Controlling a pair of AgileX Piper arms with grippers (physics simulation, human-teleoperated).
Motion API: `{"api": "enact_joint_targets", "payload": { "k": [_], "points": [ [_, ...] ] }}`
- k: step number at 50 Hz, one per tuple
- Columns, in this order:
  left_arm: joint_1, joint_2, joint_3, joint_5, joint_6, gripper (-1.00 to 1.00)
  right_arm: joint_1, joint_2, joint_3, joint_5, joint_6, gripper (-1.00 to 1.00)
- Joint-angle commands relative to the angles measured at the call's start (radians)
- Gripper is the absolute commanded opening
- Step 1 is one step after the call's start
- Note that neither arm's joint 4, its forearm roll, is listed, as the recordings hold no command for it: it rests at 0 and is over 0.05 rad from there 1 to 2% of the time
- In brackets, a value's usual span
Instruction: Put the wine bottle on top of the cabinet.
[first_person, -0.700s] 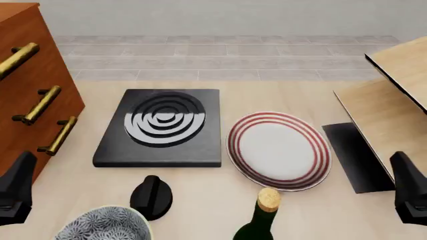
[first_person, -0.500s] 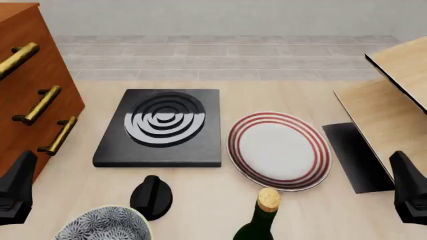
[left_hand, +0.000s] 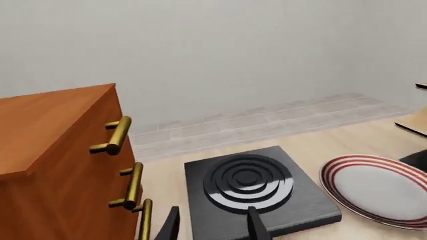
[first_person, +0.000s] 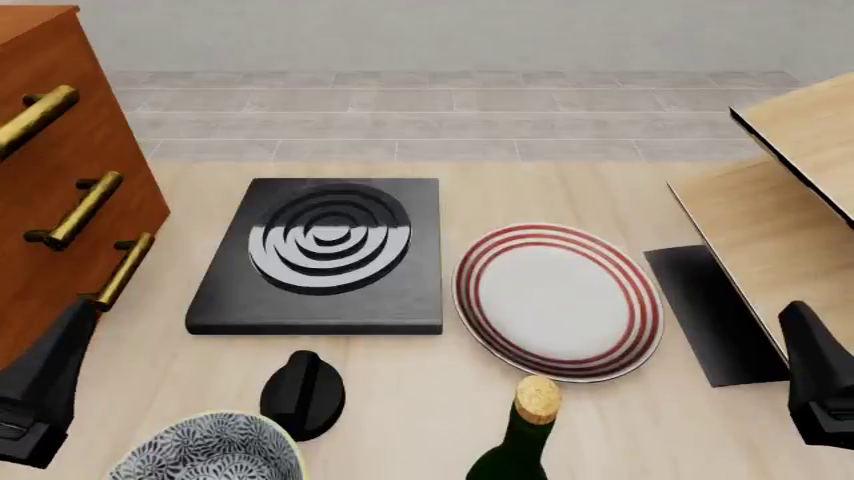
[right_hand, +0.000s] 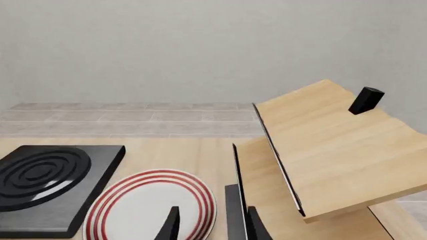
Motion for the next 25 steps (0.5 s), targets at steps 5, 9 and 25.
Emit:
{"api": "enact_joint_targets", "payload": {
  "k": [5, 9, 25],
  "points": [
    [-0.218, 0.000, -0.049, 0.065, 0.028, 1.00, 0.000, 0.007, 0.000, -0.007, 0.000, 1.00],
    [-0.265, 0.000, -0.068, 0.092, 0.018, 1.00, 0.000, 0.007, 0.000, -0.007, 0.000, 1.00],
    [-0.438, 0.000, -0.117, 0.149, -0.007, 1.00, 0.000, 0.003, -0.001, -0.003, 0.000, 1.00]
  ]
}}
